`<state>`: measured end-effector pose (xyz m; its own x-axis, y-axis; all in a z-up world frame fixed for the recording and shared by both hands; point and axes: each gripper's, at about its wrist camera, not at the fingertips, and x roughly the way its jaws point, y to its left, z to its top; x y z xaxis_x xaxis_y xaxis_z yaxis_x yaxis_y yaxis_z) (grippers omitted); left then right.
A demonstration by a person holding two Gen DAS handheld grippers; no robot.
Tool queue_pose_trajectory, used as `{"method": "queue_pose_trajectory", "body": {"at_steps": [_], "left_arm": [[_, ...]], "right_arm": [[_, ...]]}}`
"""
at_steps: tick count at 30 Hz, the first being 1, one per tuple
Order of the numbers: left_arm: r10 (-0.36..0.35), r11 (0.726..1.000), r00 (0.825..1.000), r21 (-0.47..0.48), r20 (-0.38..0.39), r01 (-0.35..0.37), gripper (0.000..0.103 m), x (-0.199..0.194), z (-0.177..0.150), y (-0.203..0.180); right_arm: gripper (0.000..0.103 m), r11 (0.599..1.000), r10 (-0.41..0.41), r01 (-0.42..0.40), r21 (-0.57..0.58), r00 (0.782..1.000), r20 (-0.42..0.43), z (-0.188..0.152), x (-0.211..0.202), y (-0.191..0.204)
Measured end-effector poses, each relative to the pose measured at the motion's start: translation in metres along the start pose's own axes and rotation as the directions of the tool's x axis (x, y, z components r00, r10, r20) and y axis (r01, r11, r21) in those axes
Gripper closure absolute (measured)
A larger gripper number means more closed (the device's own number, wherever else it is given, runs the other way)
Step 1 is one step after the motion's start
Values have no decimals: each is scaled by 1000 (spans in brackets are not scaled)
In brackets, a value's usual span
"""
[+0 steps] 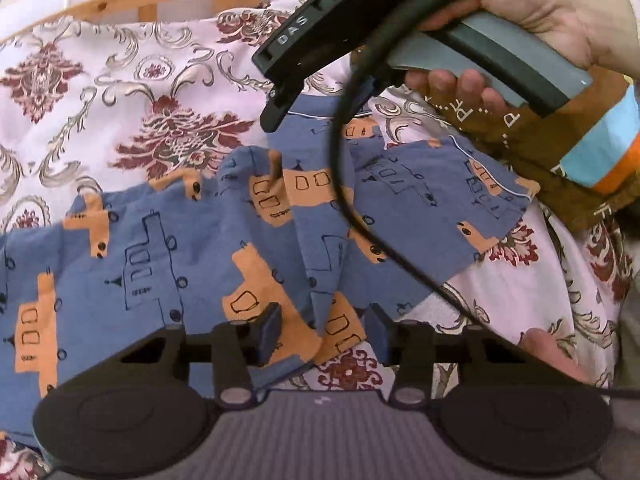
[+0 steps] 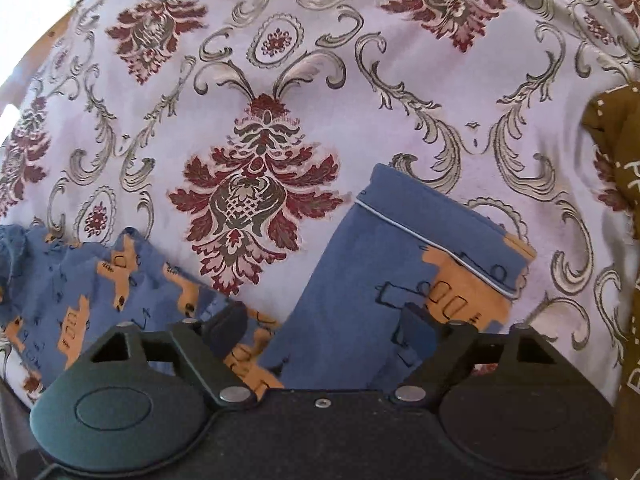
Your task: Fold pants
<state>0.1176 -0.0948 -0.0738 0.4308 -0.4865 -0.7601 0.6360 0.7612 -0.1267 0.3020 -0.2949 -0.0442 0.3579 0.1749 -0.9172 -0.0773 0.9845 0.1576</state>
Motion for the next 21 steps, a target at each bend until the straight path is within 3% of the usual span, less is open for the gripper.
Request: {"method": "queue_pose_trajectory", "body": {"at_steps": [4, 6, 12, 21], "left_arm": [[-27, 999, 1000, -30, -1, 27, 52, -1, 1, 3], [-27, 999, 1000, -36, -5, 26, 53, 0, 1, 3], [-8, 999, 1000, -31, -19, 7, 71, 3, 0, 2], [6, 1000, 1000, -22, -28, -6, 91, 4, -1, 1]], "right_arm": [[29, 999, 11, -9, 48, 999, -34, 7, 13, 0], [37, 996, 35, -31, 87, 998, -48, 9, 17, -3], [51, 996, 21, -16, 86, 998, -57, 12, 20, -2], [54, 996, 18, -13, 87, 998, -59, 18, 25, 1]]}}
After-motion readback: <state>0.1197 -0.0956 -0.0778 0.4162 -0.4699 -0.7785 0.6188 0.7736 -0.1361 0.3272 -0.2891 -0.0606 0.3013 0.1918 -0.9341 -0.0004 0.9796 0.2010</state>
